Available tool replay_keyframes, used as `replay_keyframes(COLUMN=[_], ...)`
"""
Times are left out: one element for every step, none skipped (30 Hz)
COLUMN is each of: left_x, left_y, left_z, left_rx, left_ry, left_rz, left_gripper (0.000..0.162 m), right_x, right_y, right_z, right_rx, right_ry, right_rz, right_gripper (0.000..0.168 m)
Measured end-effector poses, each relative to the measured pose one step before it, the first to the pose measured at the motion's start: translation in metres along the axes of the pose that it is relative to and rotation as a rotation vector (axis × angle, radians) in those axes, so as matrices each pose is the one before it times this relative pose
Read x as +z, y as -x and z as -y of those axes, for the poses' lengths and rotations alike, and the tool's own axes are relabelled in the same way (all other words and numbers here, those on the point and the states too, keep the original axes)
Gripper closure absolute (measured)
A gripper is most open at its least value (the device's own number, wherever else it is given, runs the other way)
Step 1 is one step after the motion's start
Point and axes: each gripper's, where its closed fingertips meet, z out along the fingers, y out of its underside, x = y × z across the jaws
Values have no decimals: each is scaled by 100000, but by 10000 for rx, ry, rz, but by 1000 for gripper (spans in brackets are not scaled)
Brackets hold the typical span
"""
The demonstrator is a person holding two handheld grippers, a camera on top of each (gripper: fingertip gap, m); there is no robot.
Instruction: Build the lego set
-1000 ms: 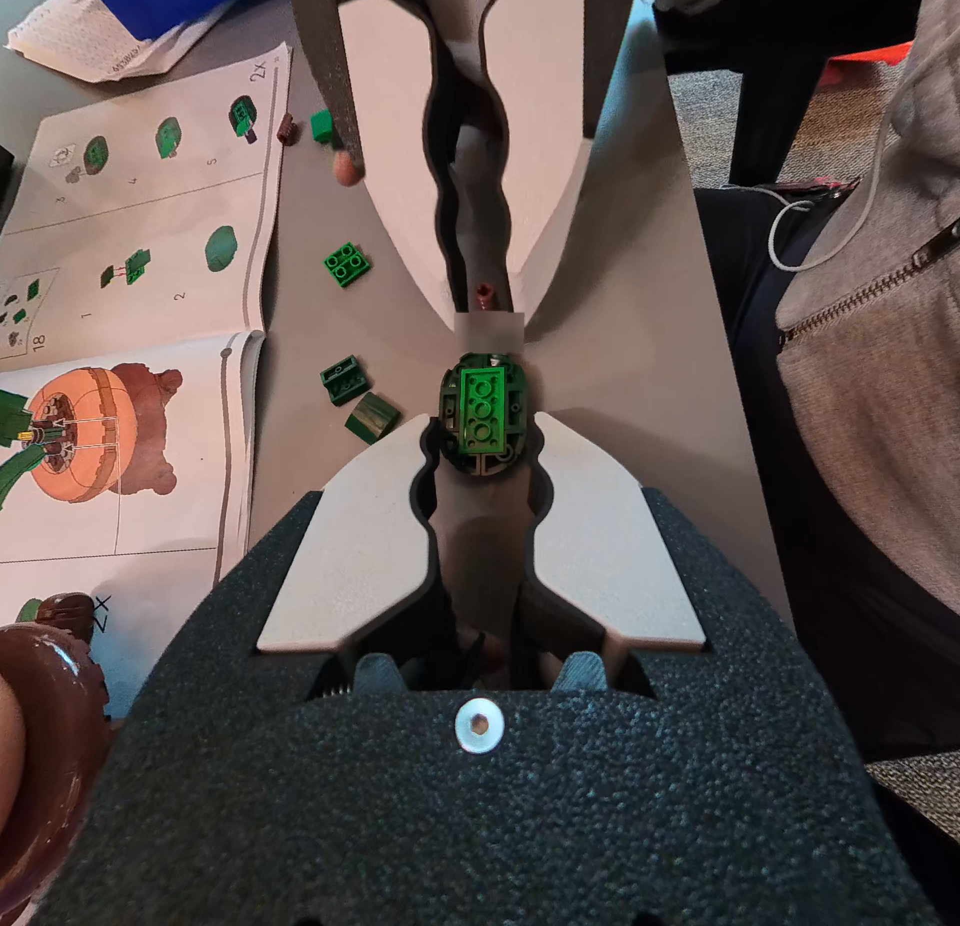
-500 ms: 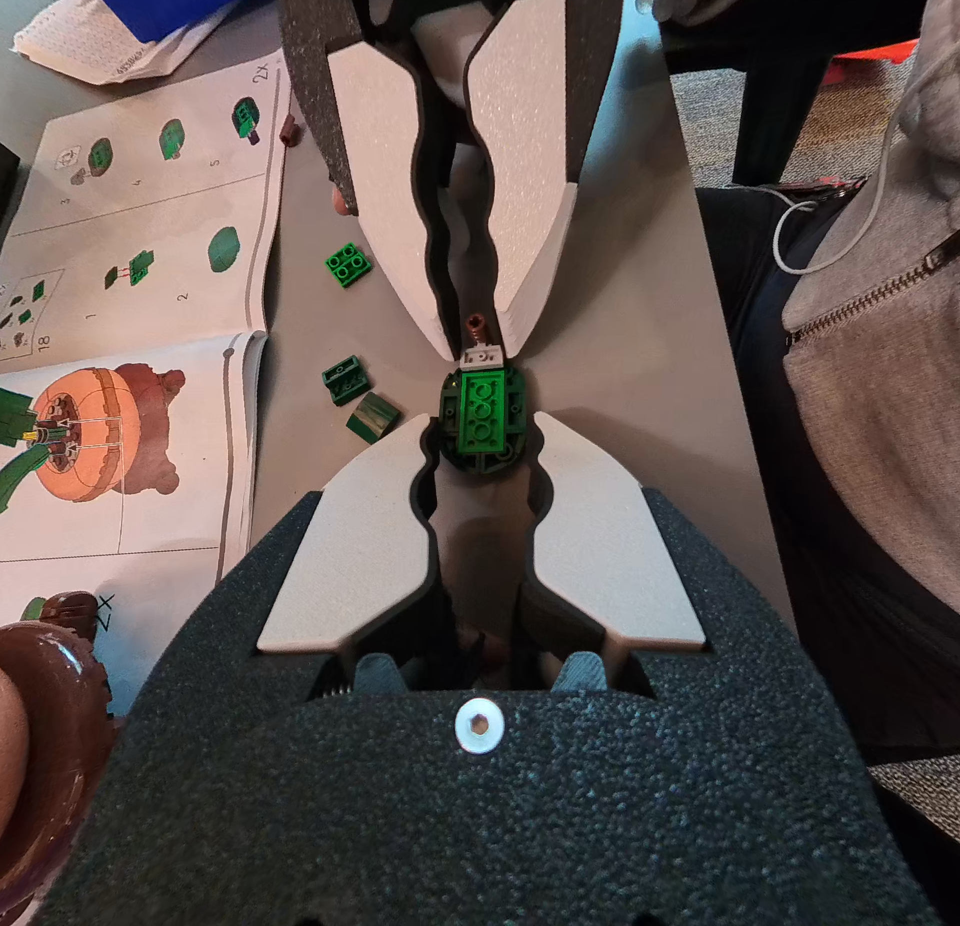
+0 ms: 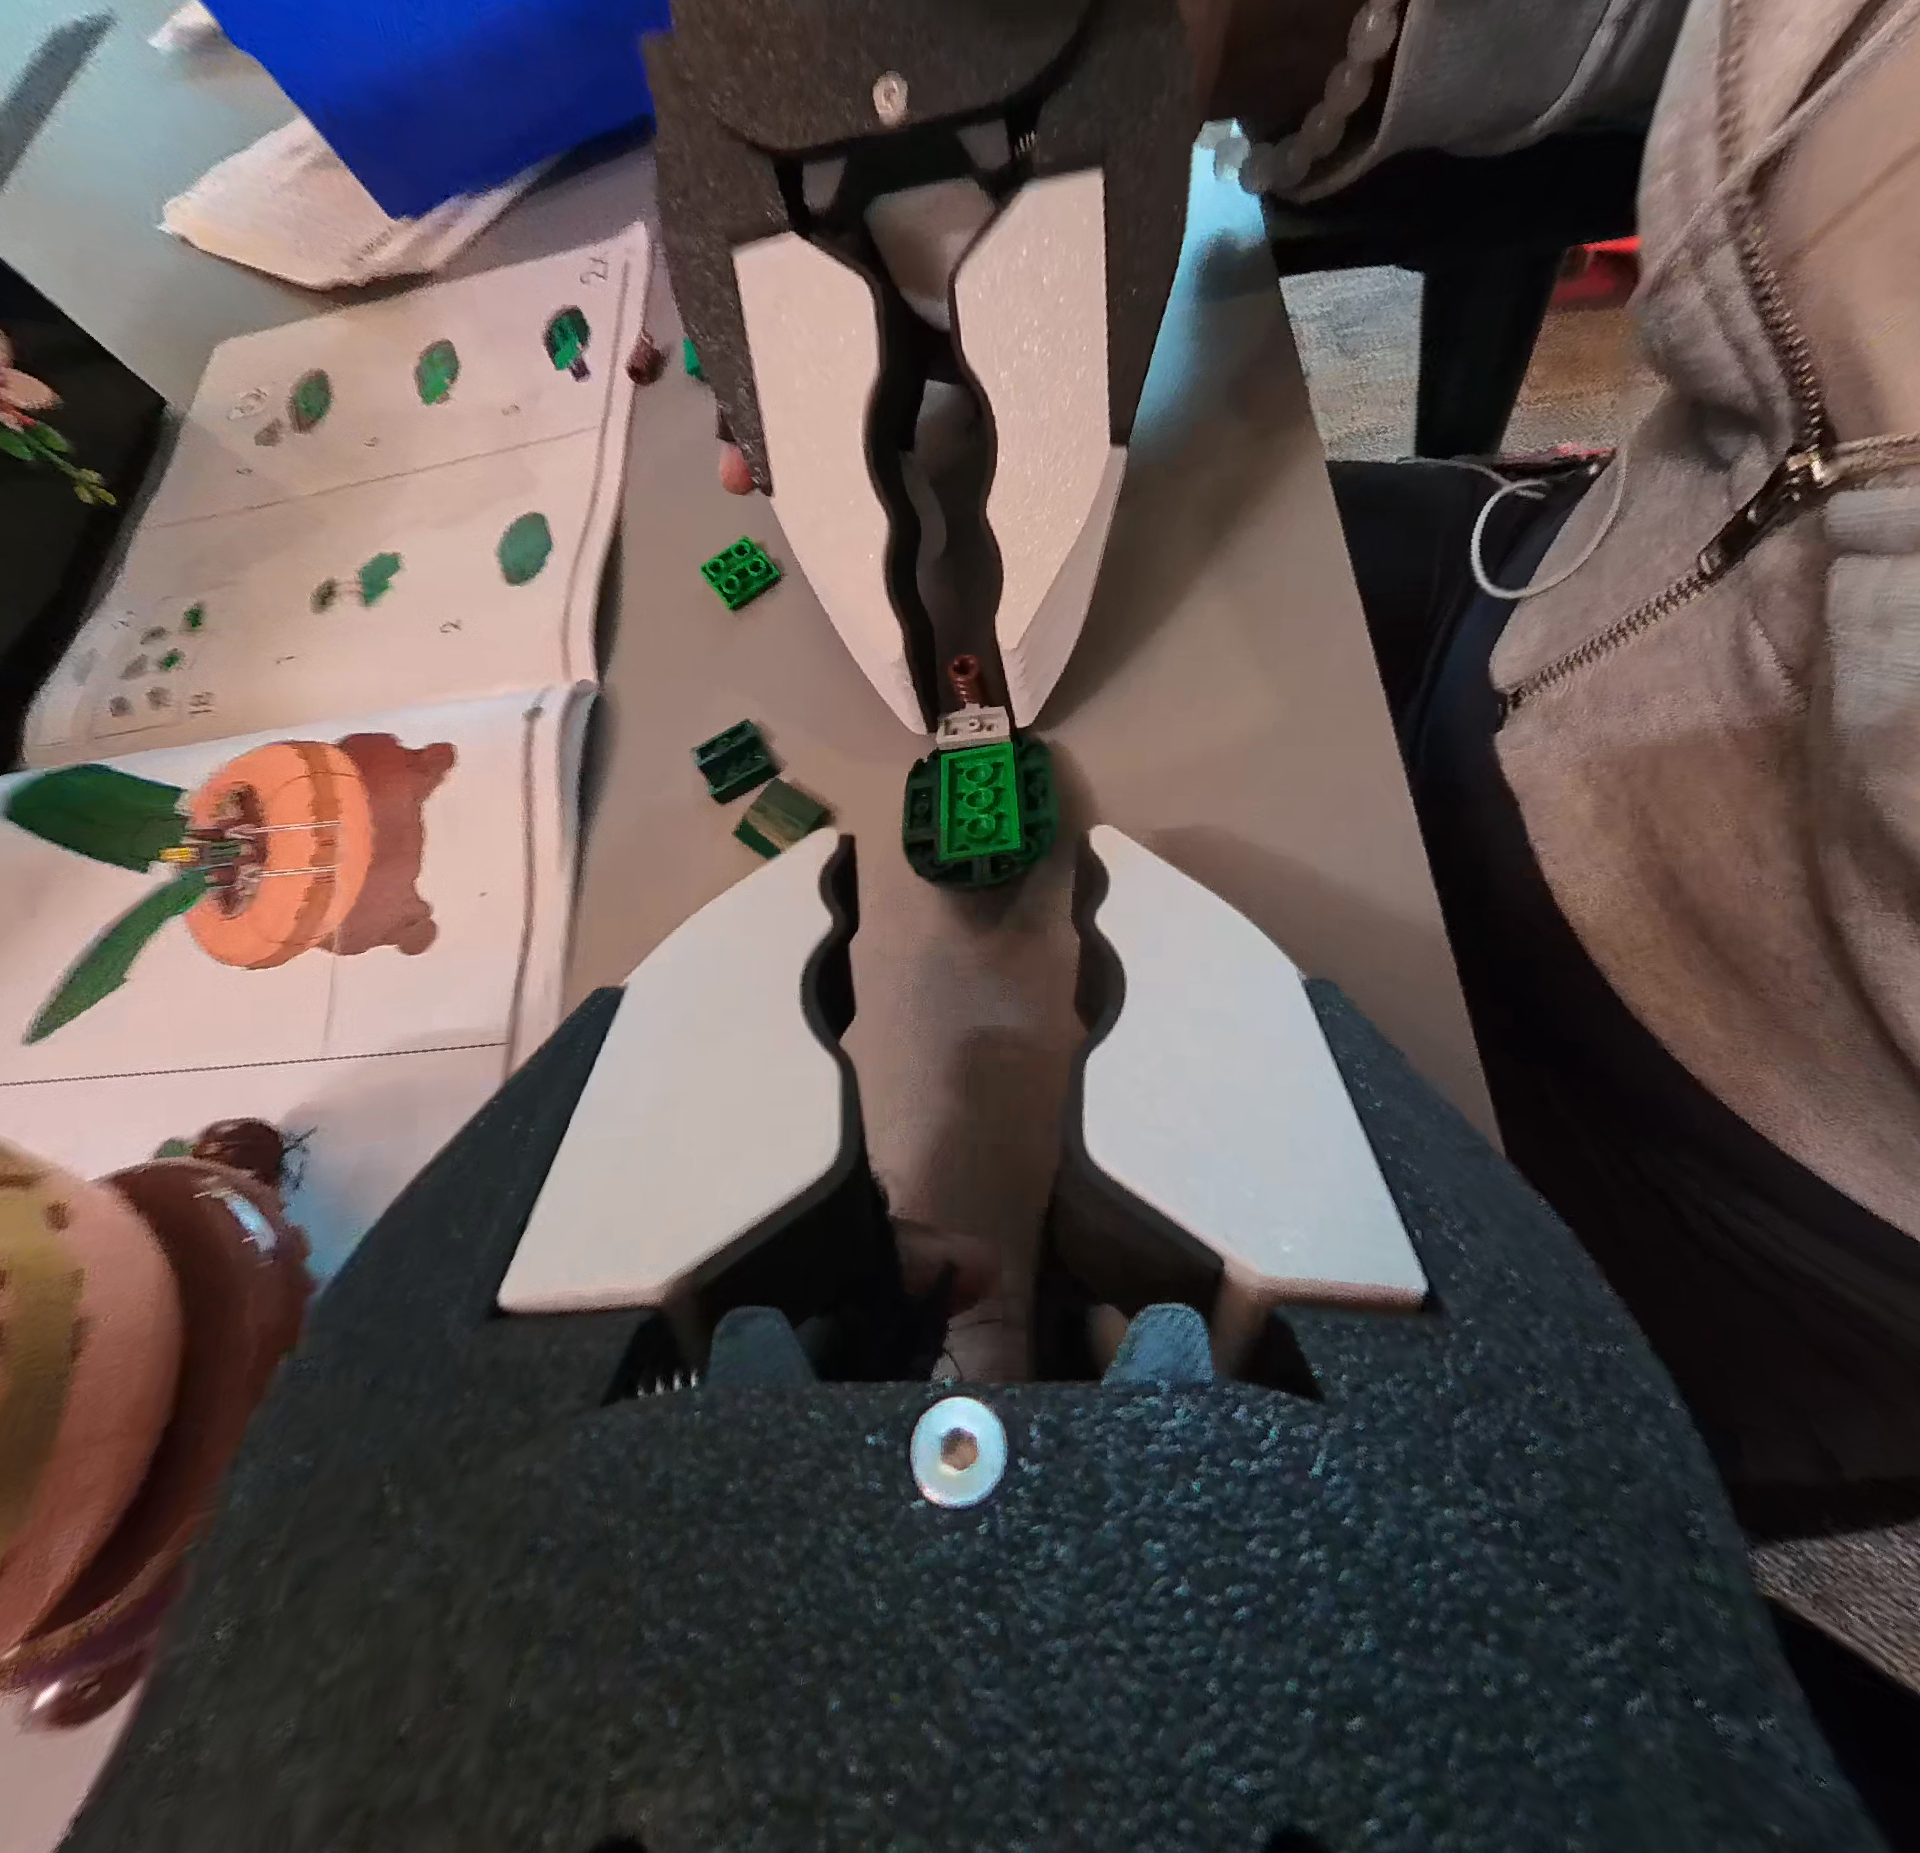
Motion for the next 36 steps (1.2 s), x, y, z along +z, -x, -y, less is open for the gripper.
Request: replay_keyframes(left_x=[-541, -408, -87, 298, 541, 653, 690, 645, 520, 390, 262, 167, 78, 64, 68, 54, 17, 2, -21, -5, 25, -2, -6, -6, 2, 12, -1, -8, -3, 4, -12, -1, 27, -2, 15, 17], left_y=[287, 200, 98, 64, -102, -196, -224, -235, -64, 98, -122, -257, -145, -73, -55, -73, -19, 31, -20, -23, 23, -18, -4, 5, 11, -5, 4, 1, 1, -2, -12, -7, 6, 5, 13, -7], left_z=[667, 1044, 1153, 734, -90, -577, -563, -466, -487, -558, -583, -341, -87, -39, -18, 59, 28, -21, -3, -4, 9, 9, 6, -3, -7, 1, -5, -17, 7, -4, 15, -5, -2, -1, -4, 4], left_rx=[109, 74, 66, 88, 209, 256, 189, 65, -31, -101, -77, -9, 32, -11, -37, -27, -32, -25, 36, 94, 115, 116, 122, 85, 26, -5, -24, -37, -26, -12, -9, -12, -14, -17, -16, -16], left_ry=[-297, -443, -457, -163, 395, 653, 557, 368, 275, 246, 224, 46, -136, -139, -109, -145, -105, -54, -50, -59, -26, -10, -15, -11, -2, -2, -1, 0, 1, 1, 0, 0, 1, 0, 0, -3], left_rz=[173, 148, 87, 88, -15, -79, -100, -144, -83, 0, -135, -170, -73, -27, -22, -54, -8, 21, 18, 32, 47, 57, 50, 32, 2, -24, -23, -32, -22, -11, -8, -9, -12, -15, -21, -26], left_gripper=[129, 139, 153, 159, 162, 162, 162, 162, 162, 162, 162, 162, 162, 162, 162, 162, 162, 162, 162, 162, 162, 162, 162, 162, 162, 162, 162, 162, 162, 162, 162, 162, 162, 162, 162, 162], right_x=[14, 6, 29, 31, 18, 29, 37, 44, 11, 4, 0, -30, -24, -7, 22, 43, 57, 28, -1, -3, 13, -8, -29, -17, -9, 4, 10, 23, -9, 18, 6, 62, -1, -6, -13, 56], right_y=[-4, 11, 15, 5, 5, 21, -17, -5, 1, -1, 9, 37, 37, 26, 1, 17, 30, 2, 4, 40, 20, 29, 12, -24, -95, 25, -1, -19, -1, -1, 3, -48, 1, -9, -9, -19], right_z=[10, 14, 22, 35, 47, 41, 48, -27, 5, -8, -19, 105, 108, 78, 59, 52, 10, 11, 11, -16, -17, -22, -28, -58, -114, -7, 13, 8, -32, -25, -19, -31, -25, -17, -19, 37], right_rx=[-27, -44, -66, -59, -34, -9, 10, -2, -9, -7, -4, -10, -12, -10, -27, -41, -18, -20, -34, -45, -36, -27, -38, -59, -67, -26, 3, 30, 14, -12, -61, -85, -93, -115, -132, -112], right_ry=[21, 22, 21, 6, -8, -3, 18, 19, -12, -2, 9, -75, -52, -25, -2, 16, 38, 19, 3, 19, 24, 44, 67, 90, 127, 41, -1, 4, 16, 19, 33, 74, 105, 135, 160, 172], right_rz=[-2, -10, -3, -1, 11, 25, 23, 18, 13, 9, 10, 31, 42, 40, 24, 44, 40, 32, 36, 53, 53, 60, 78, 66, 9, 66, 45, 16, -2, -28, -39, -29, -16, -4, 16, 46], right_gripper=[153, 153, 153, 153, 153, 153, 153, 153, 153, 153, 153, 153, 153, 153, 153, 153, 153, 153, 153, 153, 153, 153, 153, 153, 153, 153, 153, 153, 153, 153, 153, 153, 153, 153, 153, 153])
